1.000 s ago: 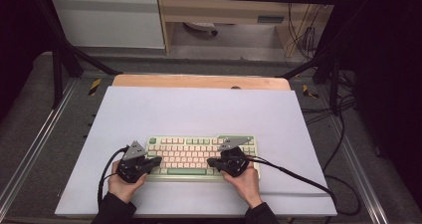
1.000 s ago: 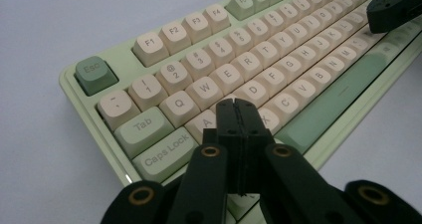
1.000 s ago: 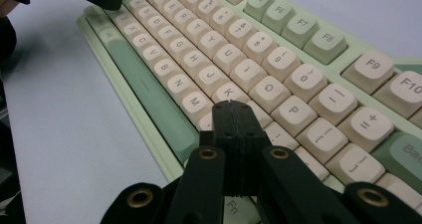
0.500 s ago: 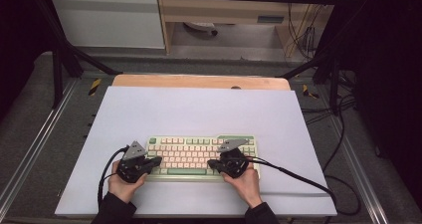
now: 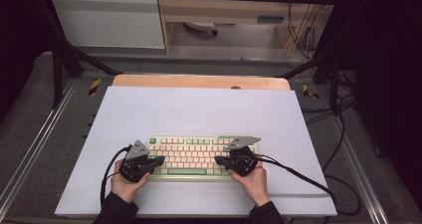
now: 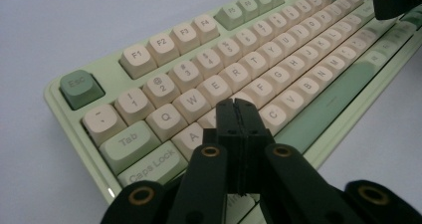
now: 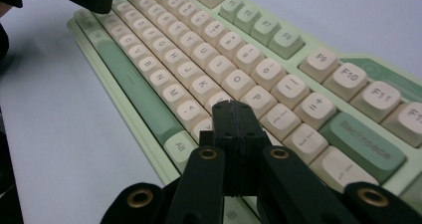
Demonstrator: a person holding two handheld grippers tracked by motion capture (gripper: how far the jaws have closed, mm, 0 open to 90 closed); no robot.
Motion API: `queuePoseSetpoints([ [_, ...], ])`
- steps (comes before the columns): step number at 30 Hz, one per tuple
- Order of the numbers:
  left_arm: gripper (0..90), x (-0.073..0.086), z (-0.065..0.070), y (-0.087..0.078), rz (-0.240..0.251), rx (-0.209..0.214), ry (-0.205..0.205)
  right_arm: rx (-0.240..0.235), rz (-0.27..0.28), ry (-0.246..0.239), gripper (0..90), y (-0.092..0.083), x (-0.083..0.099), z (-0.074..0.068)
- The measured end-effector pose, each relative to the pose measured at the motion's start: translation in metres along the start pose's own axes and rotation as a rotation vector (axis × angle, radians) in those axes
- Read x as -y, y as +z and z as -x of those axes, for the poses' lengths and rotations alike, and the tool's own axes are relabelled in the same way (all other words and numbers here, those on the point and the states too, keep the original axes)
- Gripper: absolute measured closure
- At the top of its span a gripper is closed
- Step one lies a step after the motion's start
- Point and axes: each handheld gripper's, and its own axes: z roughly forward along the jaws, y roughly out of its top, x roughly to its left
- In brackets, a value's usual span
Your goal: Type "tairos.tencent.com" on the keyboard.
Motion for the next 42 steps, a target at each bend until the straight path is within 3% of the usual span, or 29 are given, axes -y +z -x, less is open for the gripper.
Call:
queuePoseSetpoints([
  [6,90.0,-0.004,0.007,0.007,-0.006,0.012,0.014,0.013,0.011,0.014,90.0,-0.009,0.002,0.005],
  [20,90.0,-0.007,0.017,0.019,-0.024,0.035,0.028,0.012,0.008,0.017,90.0,-0.010,0.004,0.007],
  [37,90.0,-0.006,0.019,0.026,-0.045,0.033,0.041,0.012,0.015,0.016,90.0,-0.011,0.004,0.008],
  [42,90.0,-0.006,0.020,0.023,-0.026,0.039,0.044,0.011,0.017,0.016,90.0,-0.011,0.004,0.008],
])
